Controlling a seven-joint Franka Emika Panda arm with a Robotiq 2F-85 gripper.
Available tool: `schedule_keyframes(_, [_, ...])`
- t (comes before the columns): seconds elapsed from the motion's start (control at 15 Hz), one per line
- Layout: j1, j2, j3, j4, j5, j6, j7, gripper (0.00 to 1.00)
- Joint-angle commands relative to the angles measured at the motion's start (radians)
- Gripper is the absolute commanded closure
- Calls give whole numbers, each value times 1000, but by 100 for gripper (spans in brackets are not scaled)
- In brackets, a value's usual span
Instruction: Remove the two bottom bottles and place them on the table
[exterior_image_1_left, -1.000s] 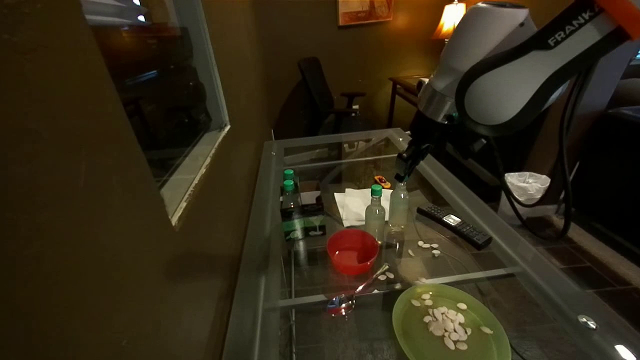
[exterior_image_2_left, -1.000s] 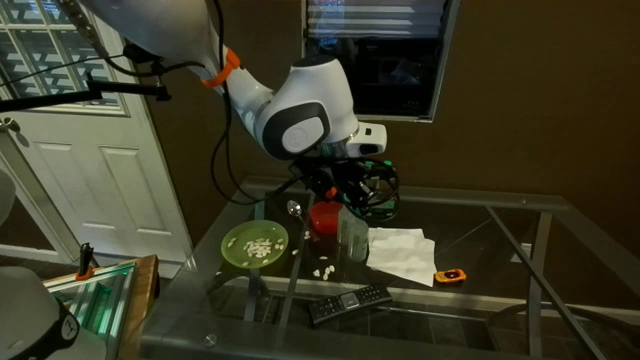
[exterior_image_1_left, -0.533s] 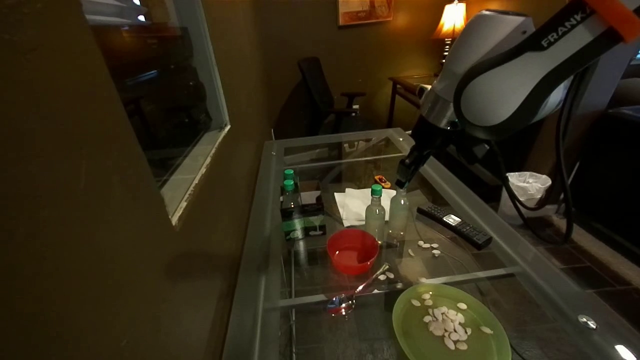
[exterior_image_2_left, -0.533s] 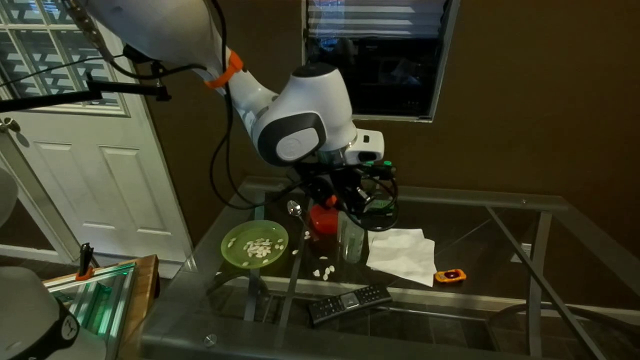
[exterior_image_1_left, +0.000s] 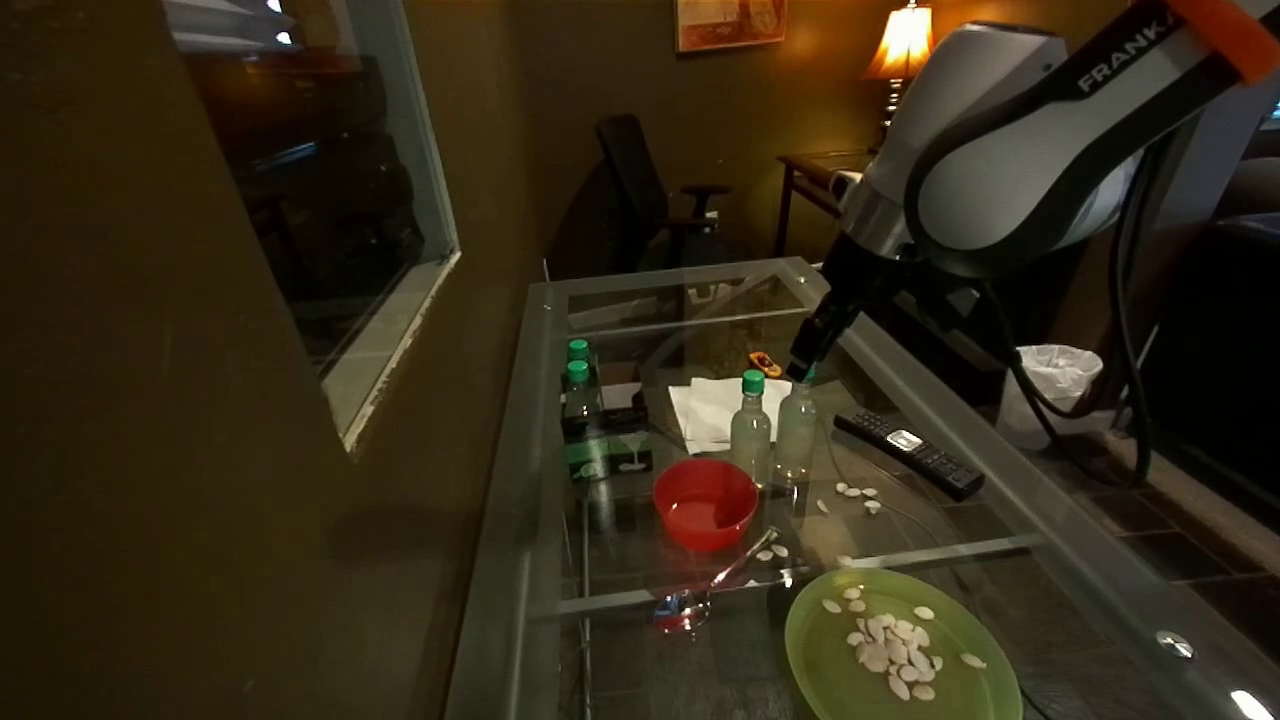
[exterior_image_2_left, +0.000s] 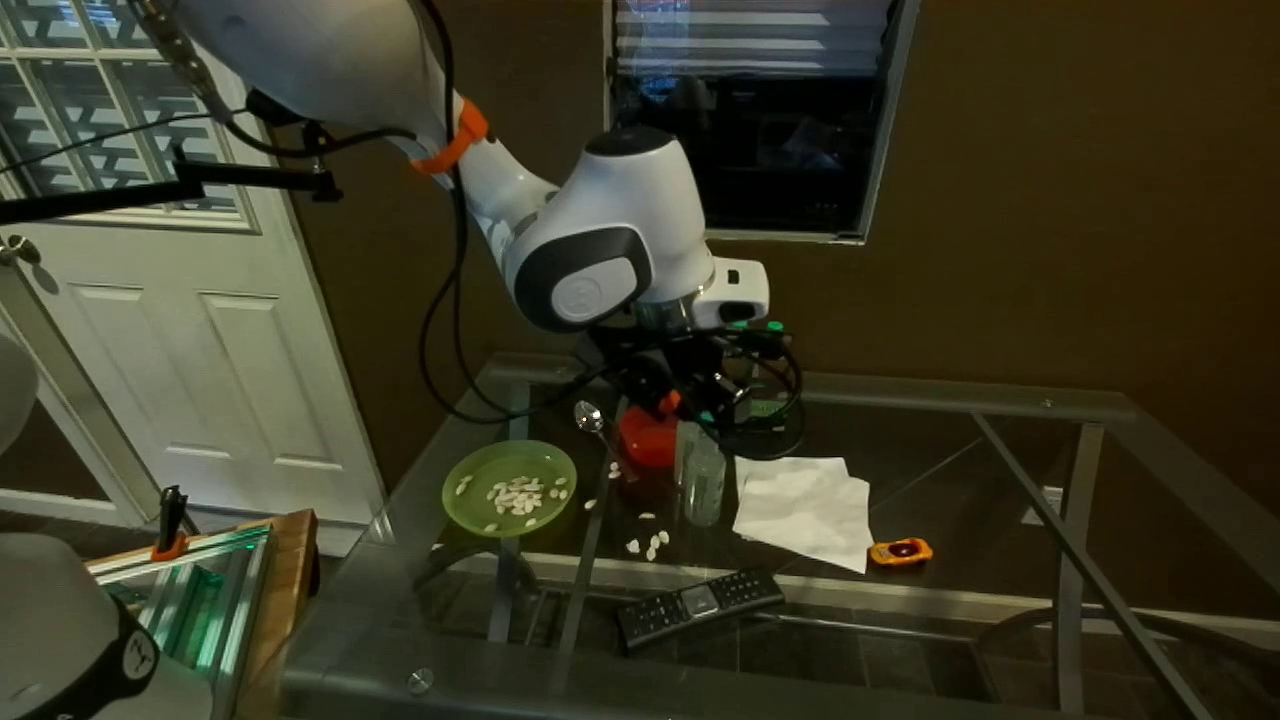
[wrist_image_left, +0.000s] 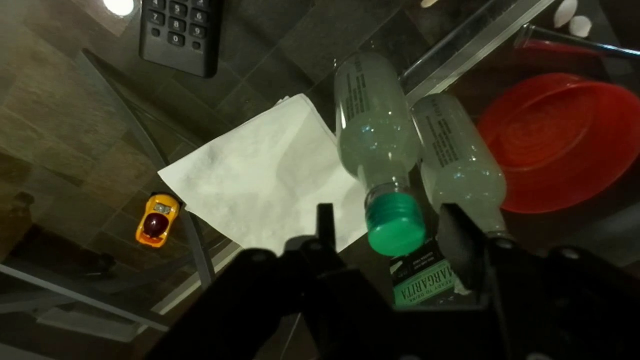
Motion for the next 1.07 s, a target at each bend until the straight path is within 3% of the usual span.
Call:
schedule_keyframes(0.0, [4,-61,7,-12,-13,-29,4,12])
schedule_keyframes(0.13, [21,-113,2,-8,-28,-66,46,1])
schedule_keyframes(0.4, [55,-240,13,50,11,-312,138,0])
schedule_keyframes(0.67, [82,-291,28,160,-41,-529,241,0])
schedule_keyframes(0.73, [82,-275,17,120,-11,-440,186,0])
schedule_keyframes(1.0, [86,-278,16,131,-11,-458,192,0])
